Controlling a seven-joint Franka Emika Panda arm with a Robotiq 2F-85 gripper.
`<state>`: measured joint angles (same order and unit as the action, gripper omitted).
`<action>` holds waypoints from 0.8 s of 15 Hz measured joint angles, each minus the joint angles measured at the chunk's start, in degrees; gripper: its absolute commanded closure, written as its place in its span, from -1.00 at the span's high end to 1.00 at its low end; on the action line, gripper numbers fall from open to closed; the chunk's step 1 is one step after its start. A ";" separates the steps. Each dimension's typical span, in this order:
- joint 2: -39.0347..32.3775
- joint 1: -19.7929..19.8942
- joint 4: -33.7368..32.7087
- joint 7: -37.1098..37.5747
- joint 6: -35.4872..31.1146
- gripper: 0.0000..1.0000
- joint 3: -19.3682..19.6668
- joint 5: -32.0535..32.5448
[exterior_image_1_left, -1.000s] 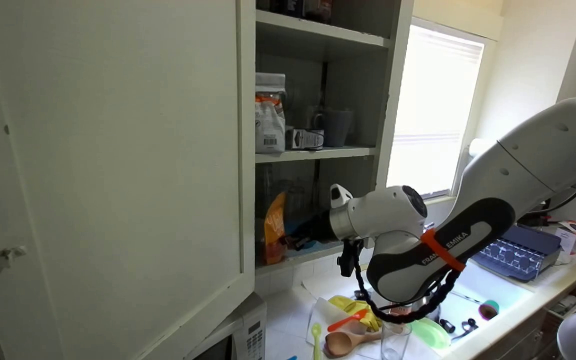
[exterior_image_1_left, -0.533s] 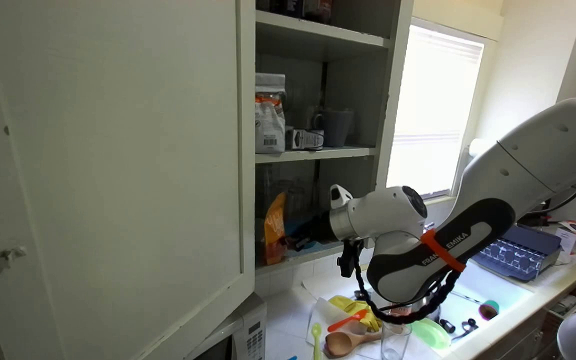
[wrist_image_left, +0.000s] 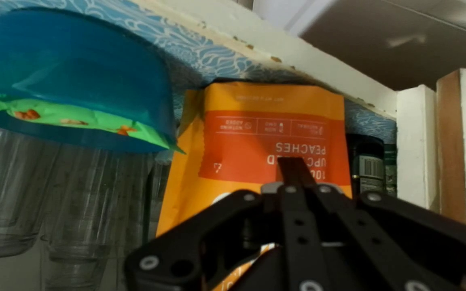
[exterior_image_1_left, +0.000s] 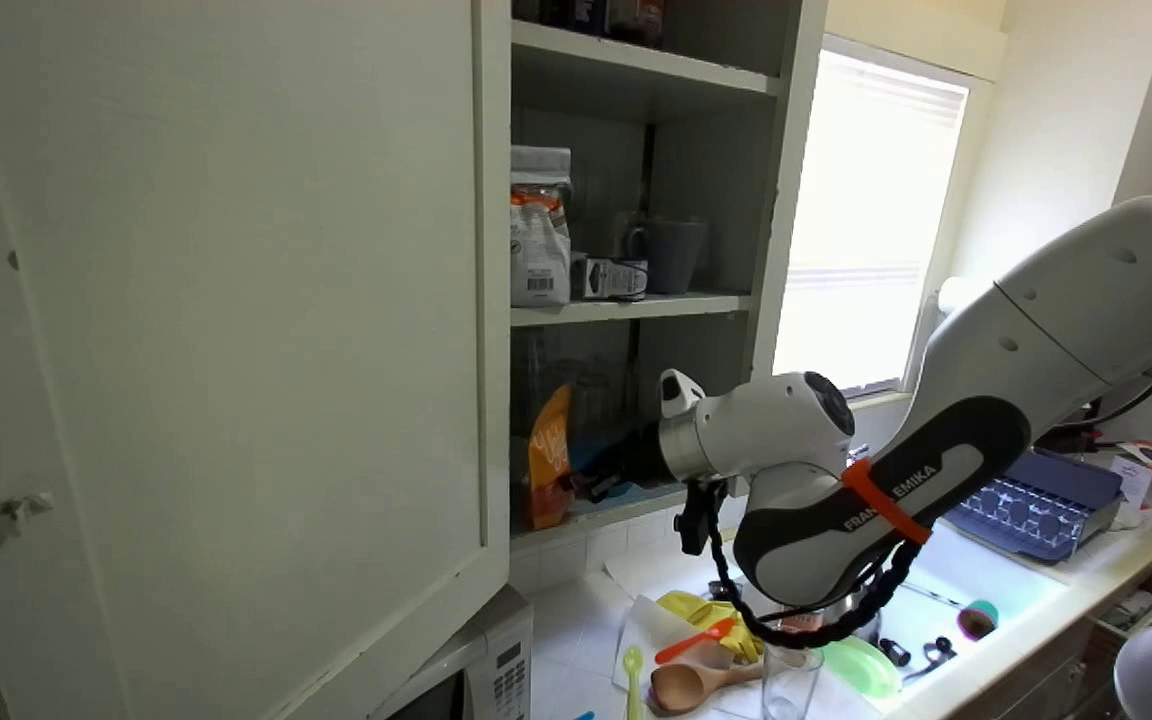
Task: Pick up the orange sachet and put it in the open cabinet
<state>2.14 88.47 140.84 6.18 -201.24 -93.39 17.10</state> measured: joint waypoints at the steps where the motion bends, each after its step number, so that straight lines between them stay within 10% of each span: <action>1: 0.00 0.00 0.00 0.00 0.00 -0.98 0.00 0.00; 12: -0.15 -0.05 -0.99 -0.14 -0.01 -1.00 0.04 0.37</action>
<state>1.98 88.42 139.85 6.04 -201.25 -93.35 17.46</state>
